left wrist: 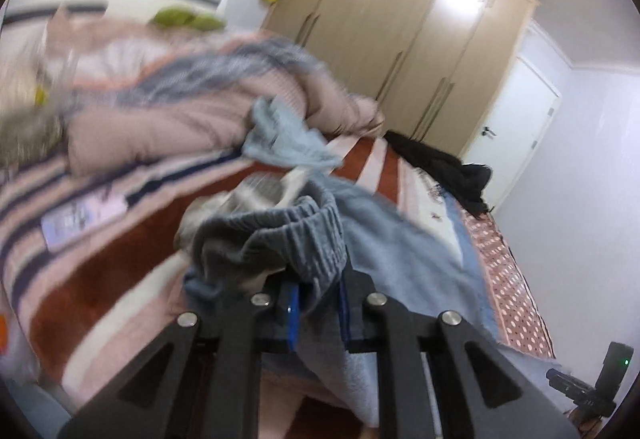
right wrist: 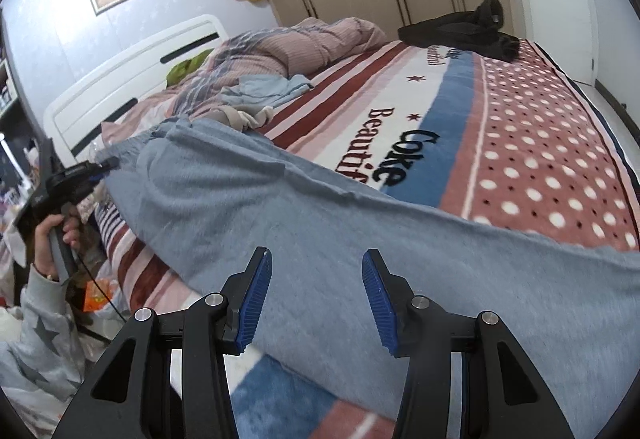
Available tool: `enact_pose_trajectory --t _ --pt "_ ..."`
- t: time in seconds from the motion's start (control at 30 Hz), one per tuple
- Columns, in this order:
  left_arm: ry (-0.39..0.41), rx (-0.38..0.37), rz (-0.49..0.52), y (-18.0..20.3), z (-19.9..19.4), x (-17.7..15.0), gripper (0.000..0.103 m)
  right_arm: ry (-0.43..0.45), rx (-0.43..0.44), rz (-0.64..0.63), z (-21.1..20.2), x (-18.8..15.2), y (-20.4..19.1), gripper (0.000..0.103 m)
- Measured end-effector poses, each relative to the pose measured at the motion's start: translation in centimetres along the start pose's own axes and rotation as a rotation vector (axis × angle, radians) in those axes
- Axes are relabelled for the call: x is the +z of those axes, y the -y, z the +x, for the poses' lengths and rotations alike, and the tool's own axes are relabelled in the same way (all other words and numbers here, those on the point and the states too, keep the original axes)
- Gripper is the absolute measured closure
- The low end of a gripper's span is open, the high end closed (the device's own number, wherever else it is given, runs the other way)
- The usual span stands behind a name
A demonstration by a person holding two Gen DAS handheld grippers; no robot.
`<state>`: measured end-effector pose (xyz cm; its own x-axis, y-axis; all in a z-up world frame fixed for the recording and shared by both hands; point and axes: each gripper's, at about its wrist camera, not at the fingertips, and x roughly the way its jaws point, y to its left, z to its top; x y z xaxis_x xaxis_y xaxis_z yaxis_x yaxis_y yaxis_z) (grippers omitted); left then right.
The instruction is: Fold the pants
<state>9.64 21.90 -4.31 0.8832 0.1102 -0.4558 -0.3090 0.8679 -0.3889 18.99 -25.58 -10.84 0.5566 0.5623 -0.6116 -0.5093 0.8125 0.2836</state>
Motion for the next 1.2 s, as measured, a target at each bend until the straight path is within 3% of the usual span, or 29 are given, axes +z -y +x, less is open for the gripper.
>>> enact_pose_trajectory --t 0.2,0.37,0.5,0.67,0.77,0.97,1.0,1.1,1.13,1.2 --pt "0.075 -0.127 0.213 10.0 -2.8 1.8 0.092 0.055 0.002 0.031 -3.0 -0.6 1.8 0.061" --pt "0.032 -0.305 0.358 20.1 -2.1 0.2 0.092 0.100 -0.003 0.057 -5.6 -1.5 3.4 0.061" --pt "-0.040 -0.423 0.467 27.5 -0.2 -3.8 0.092 0.130 -0.014 0.084 -8.0 -2.6 5.0 0.061" --pt "-0.221 -0.580 0.556 34.9 3.1 -11.7 0.092 0.155 -0.053 0.123 -11.0 -4.2 7.4 0.060" --pt "-0.345 -0.583 0.635 37.9 5.3 -17.6 0.092 0.160 -0.083 0.150 -12.5 -5.4 9.0 0.059" --pt "-0.489 -0.552 0.753 39.2 7.3 -25.1 0.090 0.151 -0.125 0.211 -14.3 -7.8 11.7 0.059" --pt "-0.495 -0.553 0.760 39.1 7.2 -25.8 0.085 0.145 -0.129 0.219 -14.3 -8.2 12.0 0.059" --pt "-0.522 -0.608 0.712 37.8 6.7 -24.9 0.055 0.124 -0.141 0.236 -13.9 -8.8 12.6 0.059" --pt "-0.517 -0.623 0.685 37.3 6.1 -24.5 0.049 0.120 -0.142 0.242 -13.7 -8.8 12.7 0.058" --pt "-0.504 -0.645 0.644 35.7 4.7 -22.8 0.047 0.120 -0.140 0.243 -13.3 -8.9 12.6 0.044"
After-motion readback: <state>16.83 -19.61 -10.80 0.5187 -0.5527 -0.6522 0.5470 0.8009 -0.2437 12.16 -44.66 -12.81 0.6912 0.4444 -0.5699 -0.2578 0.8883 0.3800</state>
